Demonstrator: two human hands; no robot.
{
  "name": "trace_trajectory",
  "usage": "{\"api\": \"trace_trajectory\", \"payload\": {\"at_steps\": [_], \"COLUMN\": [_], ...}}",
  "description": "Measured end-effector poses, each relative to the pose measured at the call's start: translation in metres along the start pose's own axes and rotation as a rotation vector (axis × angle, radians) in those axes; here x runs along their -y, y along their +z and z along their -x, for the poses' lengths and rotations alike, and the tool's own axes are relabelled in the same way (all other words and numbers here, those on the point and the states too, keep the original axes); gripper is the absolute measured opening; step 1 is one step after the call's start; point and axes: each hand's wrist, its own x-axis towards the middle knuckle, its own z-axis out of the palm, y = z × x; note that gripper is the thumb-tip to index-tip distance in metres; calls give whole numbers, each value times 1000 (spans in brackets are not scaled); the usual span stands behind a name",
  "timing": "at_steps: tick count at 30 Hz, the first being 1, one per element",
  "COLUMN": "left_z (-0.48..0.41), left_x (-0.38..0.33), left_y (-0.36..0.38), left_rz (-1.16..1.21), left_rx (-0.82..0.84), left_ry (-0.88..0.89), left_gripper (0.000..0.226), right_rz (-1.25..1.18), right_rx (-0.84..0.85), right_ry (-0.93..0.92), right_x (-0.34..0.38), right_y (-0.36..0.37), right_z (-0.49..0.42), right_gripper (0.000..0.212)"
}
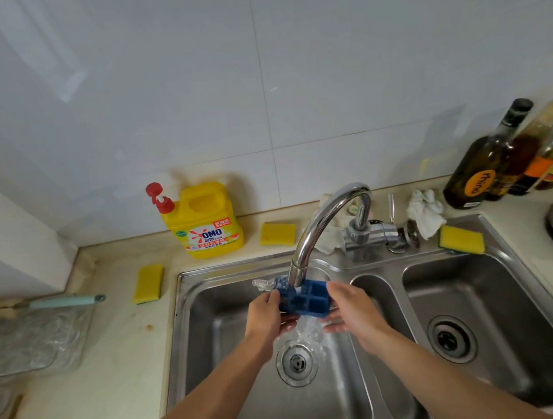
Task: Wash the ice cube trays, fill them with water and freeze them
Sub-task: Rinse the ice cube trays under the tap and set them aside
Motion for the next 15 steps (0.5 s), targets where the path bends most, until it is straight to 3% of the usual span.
{"api": "trace_trajectory", "payload": {"at_steps": [3,9,15], "left_z": [8,9,16], "left_x": [-1,-12,-14], "left_y": [7,6,12], "left_rz": [-14,8,-23], "left_rx": [75,-12,46], "left_ry": [47,42,118], "left_gripper": [21,30,20], "right_rz": [-47,-52,-180], "right_rx": [-32,42,46], "right_ry": [76,30,123], "right_x": [-3,6,2], "right_y": [-7,-1,-8], "right_z": [1,5,8], "right_gripper": [29,25,28]}}
